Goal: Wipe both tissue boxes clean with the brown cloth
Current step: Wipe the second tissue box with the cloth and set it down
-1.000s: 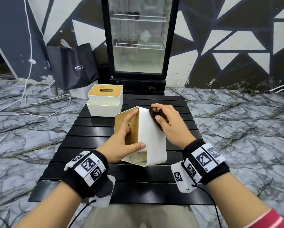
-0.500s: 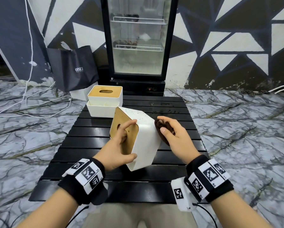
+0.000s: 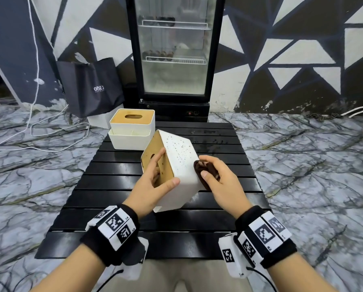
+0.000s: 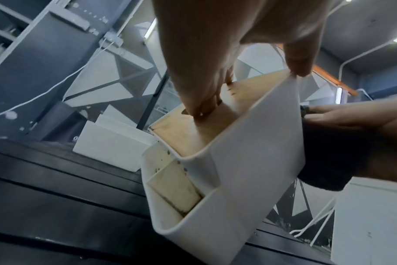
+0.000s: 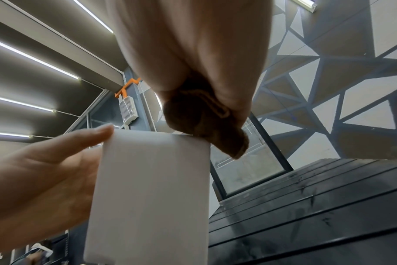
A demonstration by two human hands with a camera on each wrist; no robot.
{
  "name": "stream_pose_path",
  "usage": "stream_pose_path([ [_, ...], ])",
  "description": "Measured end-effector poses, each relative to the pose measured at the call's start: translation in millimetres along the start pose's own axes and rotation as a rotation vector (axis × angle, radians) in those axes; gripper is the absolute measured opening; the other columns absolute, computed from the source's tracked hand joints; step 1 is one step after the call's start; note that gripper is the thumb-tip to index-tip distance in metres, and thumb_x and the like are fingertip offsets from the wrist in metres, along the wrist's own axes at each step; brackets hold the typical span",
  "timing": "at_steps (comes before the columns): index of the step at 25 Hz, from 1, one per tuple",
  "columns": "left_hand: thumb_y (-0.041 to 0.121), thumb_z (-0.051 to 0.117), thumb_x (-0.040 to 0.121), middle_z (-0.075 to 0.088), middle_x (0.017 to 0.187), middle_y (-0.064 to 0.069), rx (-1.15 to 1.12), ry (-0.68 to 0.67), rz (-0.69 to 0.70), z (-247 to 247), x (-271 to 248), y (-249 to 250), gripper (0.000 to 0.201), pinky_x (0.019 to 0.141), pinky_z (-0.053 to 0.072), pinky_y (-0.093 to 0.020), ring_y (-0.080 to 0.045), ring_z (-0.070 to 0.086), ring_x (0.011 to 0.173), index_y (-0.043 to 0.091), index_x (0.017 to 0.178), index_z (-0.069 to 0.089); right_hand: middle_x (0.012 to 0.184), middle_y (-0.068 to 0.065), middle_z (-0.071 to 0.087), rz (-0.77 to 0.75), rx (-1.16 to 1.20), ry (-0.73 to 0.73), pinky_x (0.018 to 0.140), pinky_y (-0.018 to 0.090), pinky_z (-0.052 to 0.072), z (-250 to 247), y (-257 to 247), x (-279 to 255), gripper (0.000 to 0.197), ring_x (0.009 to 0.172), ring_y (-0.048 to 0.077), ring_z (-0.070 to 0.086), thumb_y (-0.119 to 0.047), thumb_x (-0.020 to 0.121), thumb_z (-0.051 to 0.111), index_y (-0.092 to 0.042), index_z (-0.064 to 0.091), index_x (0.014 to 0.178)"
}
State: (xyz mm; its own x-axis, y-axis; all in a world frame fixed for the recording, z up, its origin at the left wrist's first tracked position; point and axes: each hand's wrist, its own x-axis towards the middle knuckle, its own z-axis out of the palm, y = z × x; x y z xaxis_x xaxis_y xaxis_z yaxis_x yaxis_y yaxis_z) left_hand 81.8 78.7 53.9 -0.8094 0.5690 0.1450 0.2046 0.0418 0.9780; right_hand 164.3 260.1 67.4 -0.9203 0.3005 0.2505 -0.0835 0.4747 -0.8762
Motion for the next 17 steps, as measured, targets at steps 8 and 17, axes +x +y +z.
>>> stream_pose_path([
  [8,0.037,0.063,0.075,0.058,0.125,-0.003,0.008,-0.001,0.031,11.1,0.5,2.2,0.069,0.083,0.044,-0.007,0.003,0.06,0.101,0.049,0.134,0.03,0.121,-0.006,0.054,-0.045,-0.116,0.091,0.102,0.03,0.035,11.7,2.1,-2.4,0.034,0.116,0.017,0.046,-0.011,0.091,0.048,-0.023,0.053,0.122],
  [17,0.036,0.068,0.077,0.059,0.12,0.003,0.03,-0.038,0.059,12.0,-7.3,2.4,0.067,0.096,0.044,-0.019,-0.003,0.06,0.106,0.057,0.128,0.031,0.115,-0.02,0.047,-0.204,-0.143,0.028,0.094,0.008,0.029,13.7,-3.7,-25.6,0.036,0.109,0.001,0.039,-0.025,0.088,0.044,-0.027,0.052,0.122],
])
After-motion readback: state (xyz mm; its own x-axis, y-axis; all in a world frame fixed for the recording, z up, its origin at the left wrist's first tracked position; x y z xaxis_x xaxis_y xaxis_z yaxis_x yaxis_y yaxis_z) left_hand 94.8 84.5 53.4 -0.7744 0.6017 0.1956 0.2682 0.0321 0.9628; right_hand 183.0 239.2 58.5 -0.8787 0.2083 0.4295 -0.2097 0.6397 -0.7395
